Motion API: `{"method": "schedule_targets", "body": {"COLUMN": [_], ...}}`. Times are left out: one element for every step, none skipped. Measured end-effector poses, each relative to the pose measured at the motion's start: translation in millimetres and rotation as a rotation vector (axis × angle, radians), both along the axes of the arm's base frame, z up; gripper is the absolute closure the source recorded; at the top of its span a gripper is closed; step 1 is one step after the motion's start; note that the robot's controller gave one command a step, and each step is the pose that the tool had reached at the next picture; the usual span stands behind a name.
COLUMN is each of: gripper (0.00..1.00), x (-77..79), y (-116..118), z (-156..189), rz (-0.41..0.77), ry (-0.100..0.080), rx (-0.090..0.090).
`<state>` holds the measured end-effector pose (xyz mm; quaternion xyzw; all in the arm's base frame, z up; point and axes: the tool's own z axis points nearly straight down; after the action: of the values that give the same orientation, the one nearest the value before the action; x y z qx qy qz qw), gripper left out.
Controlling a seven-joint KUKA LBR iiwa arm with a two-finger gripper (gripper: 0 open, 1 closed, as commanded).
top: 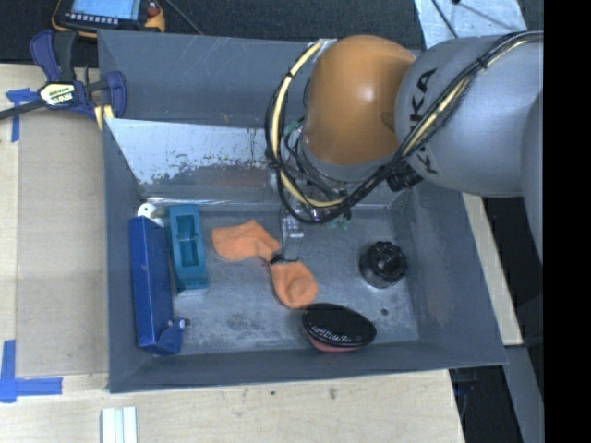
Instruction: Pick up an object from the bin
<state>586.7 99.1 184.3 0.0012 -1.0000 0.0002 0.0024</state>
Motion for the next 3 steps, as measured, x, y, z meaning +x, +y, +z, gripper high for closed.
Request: {"method": "schedule_targets", "body": {"gripper": [0.0,0.0,0.0], "x": [1.4,13.4,13.2], "y": [-1,5,4], "z": [5,-75,-80], "rz": [-0.003,-0.058,-0.098], "ry": [-0.008,-0.012,-0.004], "rx": [0.001,0.002,0.0]}}
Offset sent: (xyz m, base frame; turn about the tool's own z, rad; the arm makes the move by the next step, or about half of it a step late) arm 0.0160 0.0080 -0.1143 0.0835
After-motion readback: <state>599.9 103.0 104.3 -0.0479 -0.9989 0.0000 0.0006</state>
